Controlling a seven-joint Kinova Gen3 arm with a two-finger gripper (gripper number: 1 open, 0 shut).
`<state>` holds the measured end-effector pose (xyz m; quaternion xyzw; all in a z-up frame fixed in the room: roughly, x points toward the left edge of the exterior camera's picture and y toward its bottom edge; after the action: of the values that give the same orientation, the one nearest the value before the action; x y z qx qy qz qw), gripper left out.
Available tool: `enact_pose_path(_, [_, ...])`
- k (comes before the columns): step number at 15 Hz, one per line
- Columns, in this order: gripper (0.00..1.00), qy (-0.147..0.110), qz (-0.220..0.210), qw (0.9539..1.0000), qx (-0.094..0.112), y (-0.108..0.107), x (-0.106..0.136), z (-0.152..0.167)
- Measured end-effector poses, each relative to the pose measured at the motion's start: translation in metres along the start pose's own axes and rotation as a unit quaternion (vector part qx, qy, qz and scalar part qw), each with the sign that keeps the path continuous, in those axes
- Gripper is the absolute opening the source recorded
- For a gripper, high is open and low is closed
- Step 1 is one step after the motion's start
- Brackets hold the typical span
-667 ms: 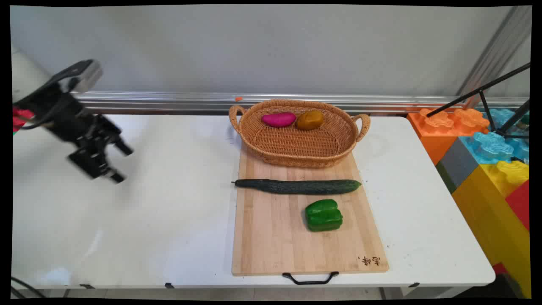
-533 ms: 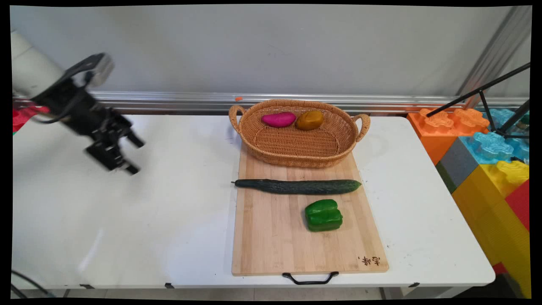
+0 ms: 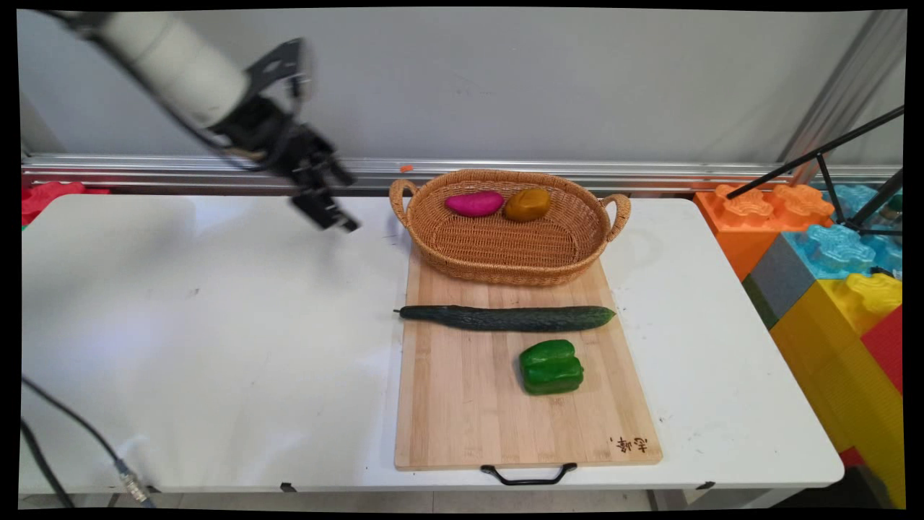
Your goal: Pick up the potato from the vegetable basket
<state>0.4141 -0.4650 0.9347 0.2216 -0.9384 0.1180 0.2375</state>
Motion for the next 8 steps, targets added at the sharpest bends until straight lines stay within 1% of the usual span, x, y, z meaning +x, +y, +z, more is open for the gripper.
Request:
enact_pose_path(3, [1.00, 0.022, 0.032, 0.9986, 0.035, -0.010, 0.056, 0.038])
enact_pose_path(4, [1.00, 0.025, 0.039, 0.9980, 0.043, -0.013, 0.068, 0.047])
enact_pose_path(5, [1.00, 0.030, 0.047, 0.9970, 0.055, -0.017, 0.085, 0.062])
enact_pose_path(8, [1.00, 0.035, 0.058, 0.9945, 0.080, -0.027, 0.118, 0.099])
